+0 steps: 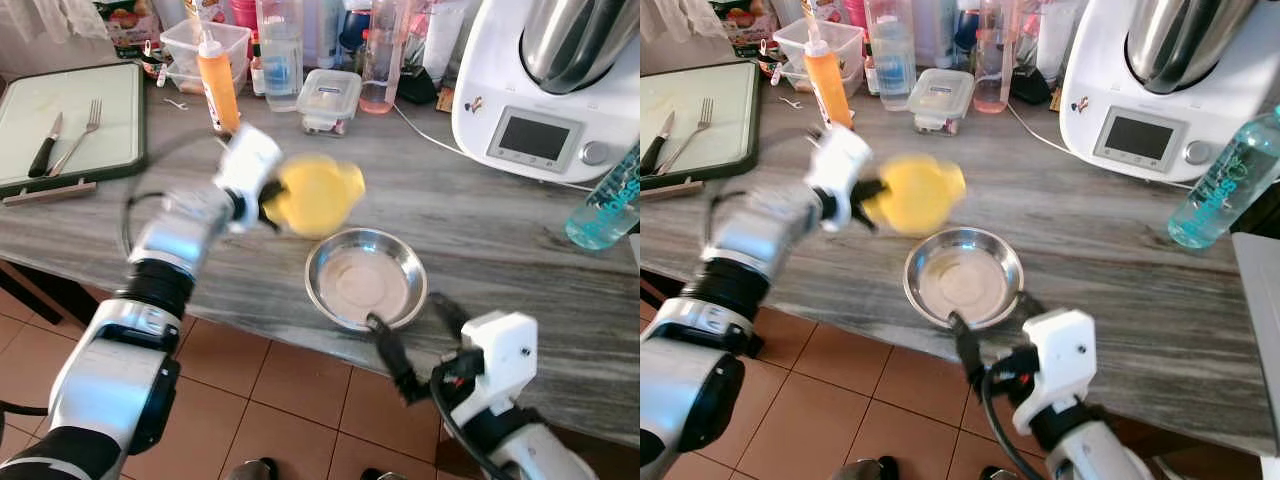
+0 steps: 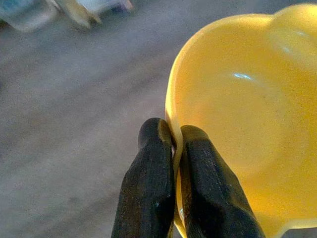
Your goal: Setting the table
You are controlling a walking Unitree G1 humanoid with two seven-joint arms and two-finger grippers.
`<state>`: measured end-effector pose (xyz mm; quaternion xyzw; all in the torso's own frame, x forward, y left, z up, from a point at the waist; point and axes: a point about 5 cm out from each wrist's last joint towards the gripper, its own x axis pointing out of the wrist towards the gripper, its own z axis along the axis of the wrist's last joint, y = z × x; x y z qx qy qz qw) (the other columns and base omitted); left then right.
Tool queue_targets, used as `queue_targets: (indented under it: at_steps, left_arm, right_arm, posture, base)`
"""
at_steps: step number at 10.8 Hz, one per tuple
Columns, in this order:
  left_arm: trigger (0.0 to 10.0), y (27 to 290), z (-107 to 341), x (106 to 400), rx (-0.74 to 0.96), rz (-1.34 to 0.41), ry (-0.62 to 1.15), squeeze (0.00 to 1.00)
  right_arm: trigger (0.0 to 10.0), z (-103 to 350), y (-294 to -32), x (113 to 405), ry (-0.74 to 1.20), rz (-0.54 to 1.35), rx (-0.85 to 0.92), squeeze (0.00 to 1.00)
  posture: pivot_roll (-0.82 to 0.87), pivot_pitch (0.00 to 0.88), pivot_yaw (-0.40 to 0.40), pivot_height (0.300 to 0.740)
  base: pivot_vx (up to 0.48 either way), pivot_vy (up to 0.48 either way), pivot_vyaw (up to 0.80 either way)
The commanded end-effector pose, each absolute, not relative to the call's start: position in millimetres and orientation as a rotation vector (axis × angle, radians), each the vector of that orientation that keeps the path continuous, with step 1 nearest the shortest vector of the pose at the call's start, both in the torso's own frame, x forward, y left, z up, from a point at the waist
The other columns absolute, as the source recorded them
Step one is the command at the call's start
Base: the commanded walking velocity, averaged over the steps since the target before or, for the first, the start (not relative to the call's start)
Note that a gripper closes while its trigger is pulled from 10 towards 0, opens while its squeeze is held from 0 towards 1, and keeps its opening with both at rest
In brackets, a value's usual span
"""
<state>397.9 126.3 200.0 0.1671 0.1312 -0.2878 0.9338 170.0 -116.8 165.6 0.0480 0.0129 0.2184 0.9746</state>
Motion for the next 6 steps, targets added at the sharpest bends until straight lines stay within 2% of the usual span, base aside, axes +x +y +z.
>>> queue_targets:
  at_steps: [1, 6]
  left_arm:
    - [10.0, 124.1, 202.1, 398.7, 0.376, -0.609, 0.274, 0.0]
    - [10.0, 134.6, 201.3, 403.8, 0.417, -0.58, 0.301, 0.0]
  right_arm:
    - [10.0, 172.4, -115.9, 165.6, 0.007, 0.463, 0.103, 0.0]
    - [10.0, 174.5, -113.4, 165.1, 0.009, 0.484, 0.123, 0.0]
  posture:
    - [0.09, 0.166, 0.019, 0.74]
    - [0.09, 0.173, 0.02, 0.74]
  base:
    - [0.0, 0.0, 0.0]
    - [0.0, 0.0, 0.0]
